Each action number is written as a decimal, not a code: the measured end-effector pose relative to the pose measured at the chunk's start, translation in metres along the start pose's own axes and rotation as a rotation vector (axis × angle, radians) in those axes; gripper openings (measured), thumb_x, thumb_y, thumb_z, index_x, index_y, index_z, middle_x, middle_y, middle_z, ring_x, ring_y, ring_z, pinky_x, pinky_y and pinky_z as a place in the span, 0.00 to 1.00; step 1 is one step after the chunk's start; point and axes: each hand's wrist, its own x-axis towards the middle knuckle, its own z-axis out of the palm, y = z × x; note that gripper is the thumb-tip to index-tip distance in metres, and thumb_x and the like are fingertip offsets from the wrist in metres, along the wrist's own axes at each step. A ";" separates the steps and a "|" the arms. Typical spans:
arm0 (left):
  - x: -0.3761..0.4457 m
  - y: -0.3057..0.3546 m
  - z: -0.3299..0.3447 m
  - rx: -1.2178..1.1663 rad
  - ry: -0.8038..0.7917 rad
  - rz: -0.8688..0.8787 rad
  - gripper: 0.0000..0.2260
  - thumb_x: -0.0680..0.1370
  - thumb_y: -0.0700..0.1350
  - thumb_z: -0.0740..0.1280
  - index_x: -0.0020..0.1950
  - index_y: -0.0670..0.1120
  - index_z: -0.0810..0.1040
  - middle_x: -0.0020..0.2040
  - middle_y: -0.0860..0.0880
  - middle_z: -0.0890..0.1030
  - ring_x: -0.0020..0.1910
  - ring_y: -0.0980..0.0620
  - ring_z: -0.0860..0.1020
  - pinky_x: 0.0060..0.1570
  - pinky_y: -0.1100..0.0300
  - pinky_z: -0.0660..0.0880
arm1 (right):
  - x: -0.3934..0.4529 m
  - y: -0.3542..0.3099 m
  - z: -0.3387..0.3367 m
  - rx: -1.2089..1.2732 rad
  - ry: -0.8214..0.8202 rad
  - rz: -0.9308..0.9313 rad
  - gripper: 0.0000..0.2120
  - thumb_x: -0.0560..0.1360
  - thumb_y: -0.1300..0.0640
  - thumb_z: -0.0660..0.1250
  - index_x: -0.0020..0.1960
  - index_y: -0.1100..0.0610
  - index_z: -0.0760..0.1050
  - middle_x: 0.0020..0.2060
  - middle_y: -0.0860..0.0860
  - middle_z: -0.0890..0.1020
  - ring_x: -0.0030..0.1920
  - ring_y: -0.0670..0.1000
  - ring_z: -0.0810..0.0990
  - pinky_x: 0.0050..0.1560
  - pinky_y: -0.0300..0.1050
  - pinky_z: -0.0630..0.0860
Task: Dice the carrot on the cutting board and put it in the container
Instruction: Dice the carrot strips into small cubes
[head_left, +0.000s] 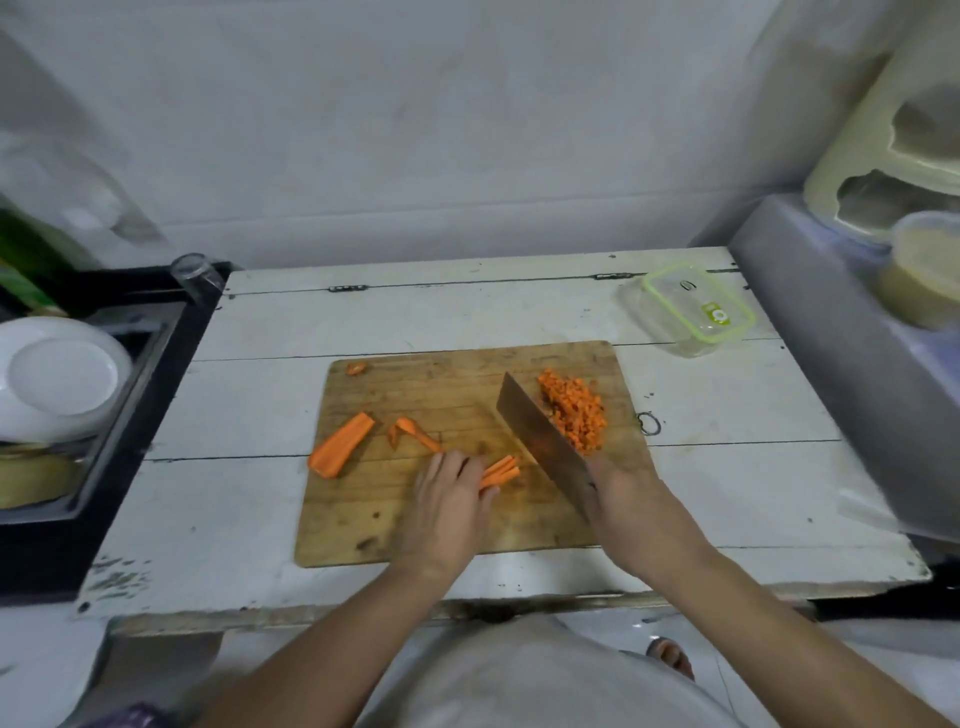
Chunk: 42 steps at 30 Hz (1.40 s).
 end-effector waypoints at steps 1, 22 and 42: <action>0.000 -0.002 0.000 -0.009 0.016 0.011 0.13 0.80 0.49 0.69 0.64 0.51 0.79 0.54 0.53 0.76 0.56 0.50 0.73 0.56 0.52 0.73 | 0.002 -0.005 0.007 -0.074 0.002 -0.007 0.09 0.79 0.58 0.56 0.57 0.50 0.70 0.44 0.55 0.82 0.42 0.60 0.81 0.40 0.49 0.77; -0.001 0.000 0.019 -0.083 0.214 0.209 0.10 0.78 0.38 0.72 0.58 0.42 0.85 0.53 0.48 0.84 0.51 0.49 0.77 0.50 0.55 0.78 | -0.016 -0.015 0.015 -0.193 0.017 -0.027 0.06 0.81 0.62 0.58 0.54 0.53 0.71 0.38 0.52 0.80 0.35 0.57 0.78 0.32 0.48 0.70; -0.004 0.000 0.016 -0.095 0.200 0.216 0.12 0.78 0.35 0.69 0.60 0.42 0.84 0.56 0.47 0.84 0.53 0.49 0.77 0.52 0.53 0.79 | -0.007 -0.018 0.024 -0.109 0.055 -0.035 0.08 0.80 0.61 0.58 0.53 0.52 0.60 0.35 0.53 0.79 0.34 0.59 0.77 0.31 0.53 0.70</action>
